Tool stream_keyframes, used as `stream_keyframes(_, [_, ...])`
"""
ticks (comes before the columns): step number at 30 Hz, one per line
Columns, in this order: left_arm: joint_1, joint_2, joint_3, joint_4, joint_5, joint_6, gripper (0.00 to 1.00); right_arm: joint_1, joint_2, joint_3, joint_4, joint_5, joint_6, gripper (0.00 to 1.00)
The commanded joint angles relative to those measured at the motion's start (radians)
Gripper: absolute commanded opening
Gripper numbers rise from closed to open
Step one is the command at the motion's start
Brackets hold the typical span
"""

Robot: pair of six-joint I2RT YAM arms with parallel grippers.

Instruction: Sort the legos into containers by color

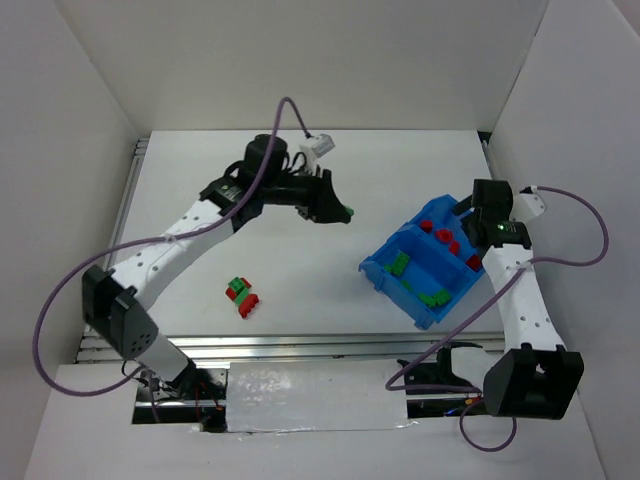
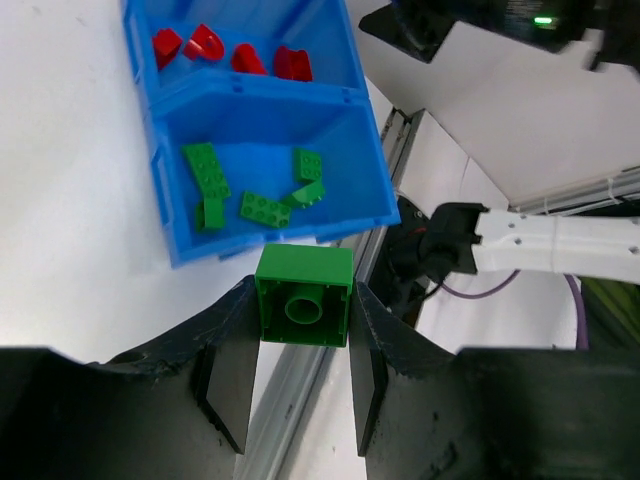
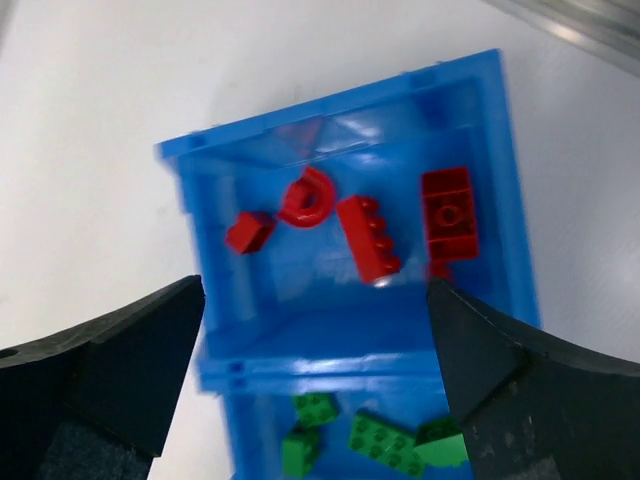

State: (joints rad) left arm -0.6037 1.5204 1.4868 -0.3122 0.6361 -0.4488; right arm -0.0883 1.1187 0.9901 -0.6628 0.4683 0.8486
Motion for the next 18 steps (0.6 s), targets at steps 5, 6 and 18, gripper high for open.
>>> stream_keyframes(5, [-0.198, 0.374, 0.338, -0.019, -0.139, 0.021, 0.00, -0.001, -0.259, 0.128, -0.030, -0.313, -0.033, 0.99])
stream_keyframes(6, [-0.215, 0.464, 0.430, -0.039, -0.151, 0.019, 0.00, 0.013, -0.275, 0.136, -0.079, -0.324, -0.033, 0.99])
stream_keyframes(18, [-0.360, 0.752, 0.696, -0.174, -0.274, -0.004, 1.00, 0.162, -0.373, 0.214, -0.185, -0.306, -0.071, 1.00])
